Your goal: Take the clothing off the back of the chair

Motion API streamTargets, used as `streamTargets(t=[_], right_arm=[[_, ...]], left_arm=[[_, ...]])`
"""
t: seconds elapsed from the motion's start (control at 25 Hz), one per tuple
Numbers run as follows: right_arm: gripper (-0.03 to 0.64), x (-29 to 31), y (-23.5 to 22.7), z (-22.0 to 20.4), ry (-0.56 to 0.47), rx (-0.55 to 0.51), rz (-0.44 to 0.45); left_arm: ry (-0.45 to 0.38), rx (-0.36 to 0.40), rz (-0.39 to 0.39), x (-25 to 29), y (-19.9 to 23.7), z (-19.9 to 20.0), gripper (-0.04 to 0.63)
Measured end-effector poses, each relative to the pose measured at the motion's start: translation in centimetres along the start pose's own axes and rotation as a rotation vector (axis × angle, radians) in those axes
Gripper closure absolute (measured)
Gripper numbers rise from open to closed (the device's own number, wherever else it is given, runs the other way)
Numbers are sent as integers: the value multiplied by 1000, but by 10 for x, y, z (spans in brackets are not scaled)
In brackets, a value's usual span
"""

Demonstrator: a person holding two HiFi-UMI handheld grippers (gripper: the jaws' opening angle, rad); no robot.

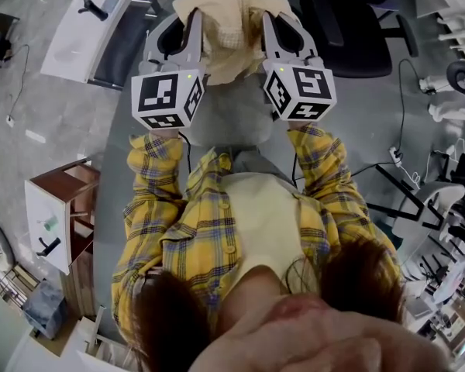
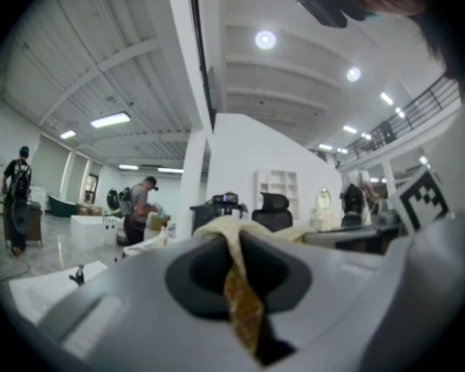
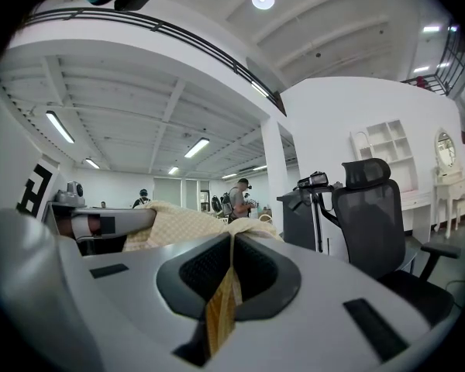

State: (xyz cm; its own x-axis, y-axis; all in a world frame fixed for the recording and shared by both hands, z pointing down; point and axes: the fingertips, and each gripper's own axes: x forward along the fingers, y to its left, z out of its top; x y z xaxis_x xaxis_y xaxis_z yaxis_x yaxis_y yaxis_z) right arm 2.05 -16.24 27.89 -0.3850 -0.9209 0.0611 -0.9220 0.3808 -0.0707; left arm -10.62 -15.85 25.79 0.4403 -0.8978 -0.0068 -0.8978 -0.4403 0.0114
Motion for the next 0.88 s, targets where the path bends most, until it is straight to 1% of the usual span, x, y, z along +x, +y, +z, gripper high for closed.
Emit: streamTargets(t=[0.2,0.36,0.68,0.88], right_arm=[[595,-17,7,10,-18,4,19],[594,-28,12,10,-19,16,27],[595,-50,17,-1,7,42,39],[595,-61,21,-8,24,57,46]], left_arm=[[-25,16,12,-18,-5,16,566],[-29,17,13,-33,-9,18,566],[6,-13,32,-55,-15,2,566],[29,-19,37,-67,-15,-7,566]])
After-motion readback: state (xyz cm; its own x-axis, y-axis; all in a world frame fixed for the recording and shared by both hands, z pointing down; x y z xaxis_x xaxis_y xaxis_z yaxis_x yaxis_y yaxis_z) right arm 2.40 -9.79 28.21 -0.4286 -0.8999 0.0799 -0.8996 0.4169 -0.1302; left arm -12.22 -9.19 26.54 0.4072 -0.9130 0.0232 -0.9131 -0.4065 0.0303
